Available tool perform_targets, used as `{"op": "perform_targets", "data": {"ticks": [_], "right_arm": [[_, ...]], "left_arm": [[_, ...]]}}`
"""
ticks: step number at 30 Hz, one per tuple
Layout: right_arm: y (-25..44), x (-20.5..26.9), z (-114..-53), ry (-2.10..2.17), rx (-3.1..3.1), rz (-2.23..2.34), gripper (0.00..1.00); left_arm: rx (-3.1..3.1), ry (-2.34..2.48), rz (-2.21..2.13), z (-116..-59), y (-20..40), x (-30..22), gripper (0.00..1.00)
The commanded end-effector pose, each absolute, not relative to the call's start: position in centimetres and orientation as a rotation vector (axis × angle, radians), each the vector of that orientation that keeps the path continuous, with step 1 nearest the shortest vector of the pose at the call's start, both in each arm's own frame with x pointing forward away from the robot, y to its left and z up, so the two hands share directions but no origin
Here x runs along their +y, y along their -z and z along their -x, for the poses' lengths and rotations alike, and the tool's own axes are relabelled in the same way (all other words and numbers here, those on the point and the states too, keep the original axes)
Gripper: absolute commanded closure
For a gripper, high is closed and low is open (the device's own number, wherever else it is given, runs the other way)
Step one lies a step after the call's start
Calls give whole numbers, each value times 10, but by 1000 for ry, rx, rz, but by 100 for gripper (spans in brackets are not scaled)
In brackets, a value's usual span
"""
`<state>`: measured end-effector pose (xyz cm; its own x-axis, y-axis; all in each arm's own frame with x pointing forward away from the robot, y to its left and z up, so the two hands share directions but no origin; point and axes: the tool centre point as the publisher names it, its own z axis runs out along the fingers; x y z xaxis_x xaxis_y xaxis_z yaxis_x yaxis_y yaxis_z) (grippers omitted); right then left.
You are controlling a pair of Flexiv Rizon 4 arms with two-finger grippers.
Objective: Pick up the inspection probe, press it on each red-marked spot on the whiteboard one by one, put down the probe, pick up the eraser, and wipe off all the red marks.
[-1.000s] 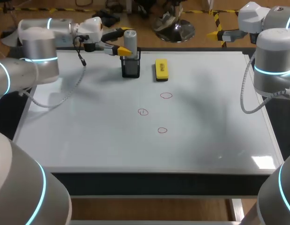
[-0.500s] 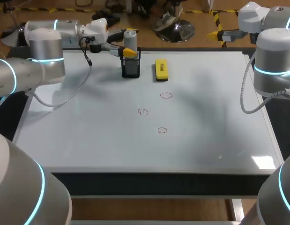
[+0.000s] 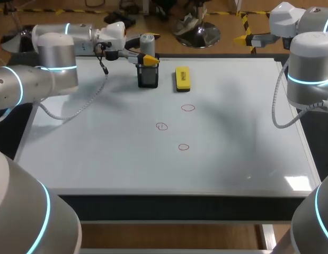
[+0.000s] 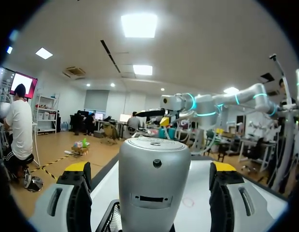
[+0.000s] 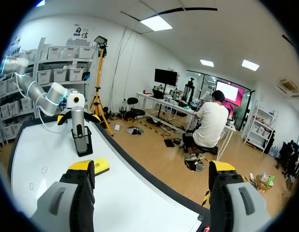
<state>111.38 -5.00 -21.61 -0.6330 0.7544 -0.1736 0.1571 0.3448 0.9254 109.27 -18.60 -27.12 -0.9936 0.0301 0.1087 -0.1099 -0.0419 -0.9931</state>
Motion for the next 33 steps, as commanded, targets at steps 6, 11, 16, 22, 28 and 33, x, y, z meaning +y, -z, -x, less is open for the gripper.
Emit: {"op": "perform_targets", "data": {"ticks": [6,11,16,22,28,33], "right_arm": [[216,-50,-1114,-1291,2013,-793,0],[216,-50,-1114,-1291,2013,-793,0],[216,-50,-1114,-1291,2013,-793,0],[216,-50,-1114,-1291,2013,-793,0],[216,-50,-1114,-1291,2013,-793,0],[216,-50,-1114,-1291,2013,-793,0]], "left_arm": [[-2115,-2179,-48,-1093,274,-184,100],[-2113,-2175,-31,-1091,275,-183,100],[-2117,-2172,-21,-1088,273,-183,100],[-2113,-2182,-7,-1086,269,-182,100],[-2104,-2198,5,-1084,260,-178,100],[-2108,-2214,25,-1080,250,-174,100]]}}
